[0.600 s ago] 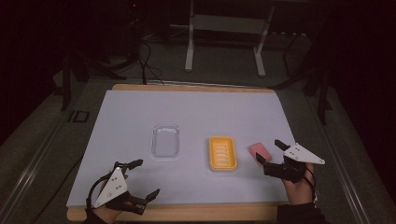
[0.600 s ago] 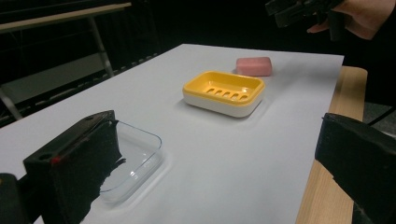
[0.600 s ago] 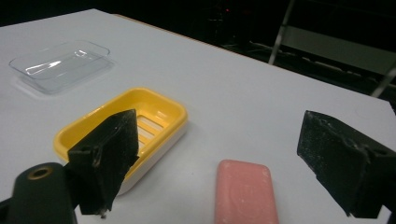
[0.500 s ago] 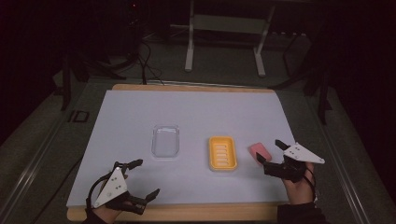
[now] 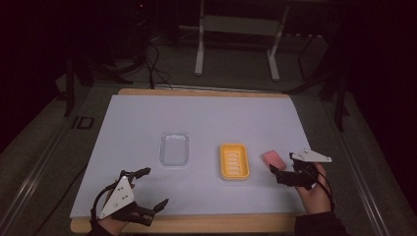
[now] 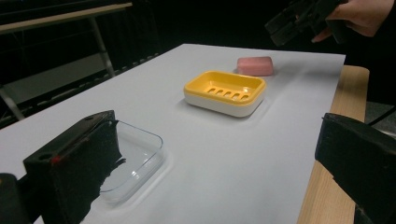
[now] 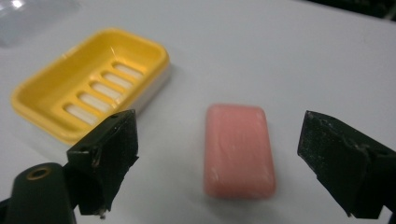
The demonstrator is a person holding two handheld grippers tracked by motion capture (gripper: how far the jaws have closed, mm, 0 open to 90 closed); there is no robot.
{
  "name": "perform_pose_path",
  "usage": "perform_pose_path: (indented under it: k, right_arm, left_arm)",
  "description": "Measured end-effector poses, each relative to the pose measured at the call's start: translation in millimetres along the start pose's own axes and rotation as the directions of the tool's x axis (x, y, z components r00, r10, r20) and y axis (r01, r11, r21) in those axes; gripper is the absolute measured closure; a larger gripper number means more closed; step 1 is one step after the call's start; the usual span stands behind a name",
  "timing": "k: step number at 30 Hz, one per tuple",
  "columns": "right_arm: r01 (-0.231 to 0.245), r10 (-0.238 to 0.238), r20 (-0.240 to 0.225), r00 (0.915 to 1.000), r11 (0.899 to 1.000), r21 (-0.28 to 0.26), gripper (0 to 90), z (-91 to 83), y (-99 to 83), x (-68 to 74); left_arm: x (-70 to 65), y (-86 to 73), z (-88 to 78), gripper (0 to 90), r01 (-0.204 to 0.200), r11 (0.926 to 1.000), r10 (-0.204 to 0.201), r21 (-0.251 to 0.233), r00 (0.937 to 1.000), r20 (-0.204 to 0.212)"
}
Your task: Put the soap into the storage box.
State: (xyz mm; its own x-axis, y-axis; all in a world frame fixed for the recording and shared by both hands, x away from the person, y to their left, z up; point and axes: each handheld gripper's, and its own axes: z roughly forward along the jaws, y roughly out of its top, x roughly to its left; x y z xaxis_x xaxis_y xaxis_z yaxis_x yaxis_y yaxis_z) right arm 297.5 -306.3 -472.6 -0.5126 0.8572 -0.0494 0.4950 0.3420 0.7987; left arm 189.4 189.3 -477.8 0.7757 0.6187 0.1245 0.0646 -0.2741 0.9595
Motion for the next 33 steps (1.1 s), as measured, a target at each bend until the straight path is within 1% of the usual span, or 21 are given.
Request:
perform_pose_path:
  k: [1,3,4,5,8,9,11,12,13,16,17,18,19,20,22,24,25,26,30,31,33]
  right_arm:
    - [0.001,-0.001,0.003,1.0000,0.998,0.057,12.3,1.1,1.3,-0.8]
    - [-0.006,0.006,-0.003,1.0000,0.997,0.079,12.3,1.4,1.9,-1.2]
    - [-0.033,0.036,-0.022,0.9991,0.990,0.135,12.4,3.0,3.0,-2.5]
    - [-0.043,0.047,-0.024,0.9986,0.986,0.161,12.8,3.7,3.5,-3.1]
    - [-0.077,0.086,-0.026,0.9959,0.963,0.259,13.6,5.9,4.5,-4.0]
    - [-0.077,0.086,-0.026,0.9959,0.963,0.259,13.6,5.9,4.5,-4.0]
    - [-0.089,0.104,-0.028,0.9942,0.938,0.336,14.0,6.6,5.8,-4.9]
    - [-0.089,0.104,-0.028,0.9942,0.938,0.336,14.0,6.6,5.8,-4.9]
    - [-0.095,0.119,-0.036,0.9923,0.913,0.397,14.2,6.9,6.9,-5.9]
    - [-0.095,0.117,-0.028,0.9928,0.905,0.414,14.3,5.0,9.0,-7.0]
    - [-0.107,0.141,-0.040,0.9892,0.880,0.462,14.6,4.3,11.4,-8.2]
    - [-0.107,0.141,-0.040,0.9892,0.880,0.462,14.6,4.3,11.4,-8.2]
    - [-0.095,0.132,-0.039,0.9904,0.859,0.504,15.2,4.4,13.3,-9.0]
    - [-0.087,0.127,-0.041,0.9910,0.847,0.524,16.5,4.5,14.3,-9.3]
    - [-0.075,0.122,-0.044,0.9915,0.817,0.571,17.0,5.4,15.8,-10.0]
    - [-0.062,0.123,-0.056,0.9909,0.783,0.619,17.0,7.1,16.6,-11.0]
    - [-0.062,0.123,-0.056,0.9909,0.783,0.619,17.0,7.1,16.6,-11.0]
    - [-0.050,0.125,-0.066,0.9899,0.746,0.664,16.8,9.5,16.9,-11.3]
    - [-0.021,0.123,-0.091,0.9882,0.697,0.717,16.4,12.9,16.3,-11.8]
    - [-0.021,0.123,-0.091,0.9882,0.697,0.717,16.4,12.9,16.3,-11.8]
    - [-0.005,0.117,-0.096,0.9885,0.659,0.752,16.4,15.1,15.3,-10.9]
  left_arm:
    - [-0.1,0.0,-0.1,0.6,0.001,1.0000,-0.001,-0.001,1.0000,0.001]
    - [-0.1,0.0,-0.1,0.6,0.001,1.0000,-0.001,0.000,1.0000,0.001]
    - [-0.2,-0.1,0.0,0.6,-0.001,1.0000,0.001,0.002,1.0000,0.001]
    - [-0.2,-0.1,0.0,0.6,-0.001,1.0000,0.001,0.003,1.0000,0.000]
    - [-0.1,-0.1,0.0,0.6,0.000,1.0000,0.000,0.003,1.0000,0.001]
    - [0.1,-0.2,0.2,0.6,0.000,1.0000,0.000,0.004,1.0000,0.001]
    - [0.1,-0.2,0.5,0.6,0.000,1.0000,0.000,0.005,1.0000,0.000]
    - [0.1,-0.2,0.6,0.6,0.000,1.0000,0.000,0.005,1.0000,0.000]
    - [-0.1,-0.2,0.7,0.6,-0.002,1.0000,0.002,0.007,1.0000,-0.001]
    - [-0.1,-0.2,0.6,0.6,-0.001,1.0000,0.001,0.006,1.0000,0.000]
    - [0.0,-0.2,0.5,0.6,-0.001,1.0000,0.001,0.006,1.0000,0.000]
    - [0.0,-0.2,0.5,0.6,-0.001,1.0000,0.001,0.006,1.0000,0.000]
    - [0.0,-0.2,0.6,0.6,-0.001,1.0000,0.001,0.005,1.0000,0.000]
    - [0.1,-0.1,0.4,0.6,-0.001,1.0000,0.001,0.005,1.0000,0.001]
    - [0.0,-0.2,0.4,0.6,-0.002,1.0000,0.002,0.005,1.0000,0.000]
    - [-0.1,-0.2,0.3,0.6,0.000,1.0000,0.000,0.005,1.0000,0.001]
    - [-0.2,-0.1,0.3,0.6,-0.001,1.0000,0.001,0.005,1.0000,0.001]
    - [-0.2,-0.1,0.3,0.6,-0.001,1.0000,0.001,0.005,1.0000,0.001]
    - [-0.2,-0.2,0.4,0.6,-0.005,0.9999,0.005,0.010,1.0000,-0.001]
    - [-0.3,-0.3,0.6,0.6,-0.005,0.9999,0.005,0.012,1.0000,-0.002]
    - [-0.2,-0.1,0.5,0.6,-0.003,1.0000,0.003,0.007,1.0000,-0.001]
